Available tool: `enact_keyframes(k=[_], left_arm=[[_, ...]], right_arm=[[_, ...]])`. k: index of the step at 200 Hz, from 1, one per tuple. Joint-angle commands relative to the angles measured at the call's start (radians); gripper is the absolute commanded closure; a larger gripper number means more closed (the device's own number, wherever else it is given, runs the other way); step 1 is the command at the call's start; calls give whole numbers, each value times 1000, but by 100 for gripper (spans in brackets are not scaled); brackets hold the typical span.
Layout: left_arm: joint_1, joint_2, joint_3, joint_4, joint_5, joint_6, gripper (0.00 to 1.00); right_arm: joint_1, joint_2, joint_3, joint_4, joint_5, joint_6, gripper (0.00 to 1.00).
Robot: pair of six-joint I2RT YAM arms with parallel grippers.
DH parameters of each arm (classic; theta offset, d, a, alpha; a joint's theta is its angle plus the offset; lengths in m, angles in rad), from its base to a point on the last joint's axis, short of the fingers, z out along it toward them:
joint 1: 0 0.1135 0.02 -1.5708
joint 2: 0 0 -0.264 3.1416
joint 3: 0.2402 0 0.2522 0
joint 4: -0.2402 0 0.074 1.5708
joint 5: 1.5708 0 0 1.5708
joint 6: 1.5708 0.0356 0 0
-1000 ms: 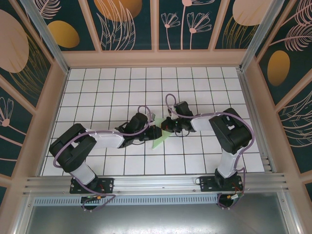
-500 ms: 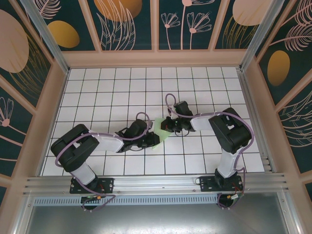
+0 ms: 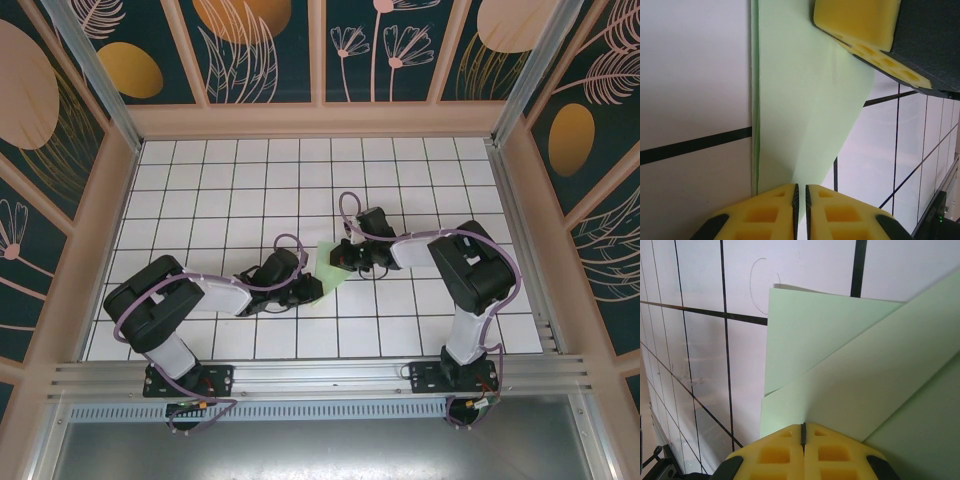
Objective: Fold a paper plane with a square sheet of paper (pick it up from the middle)
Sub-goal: Fourth fold the wing at the center of the table.
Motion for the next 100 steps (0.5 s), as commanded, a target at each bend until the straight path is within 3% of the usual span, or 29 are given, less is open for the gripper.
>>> enact_keyframes(k=[1,51,100], left_arm=[[-19,5,-35,-48,-4,-18,86],[-54,-36,-103,-98,-36,-48,98],[-100,-103,-180,-125,-75,-88,100]], right_arm=[[1,71,-15,-88,97,-9,100],[2,73,-12,-92,101,-9,100],[2,82,-8,-101,107,-14,100]])
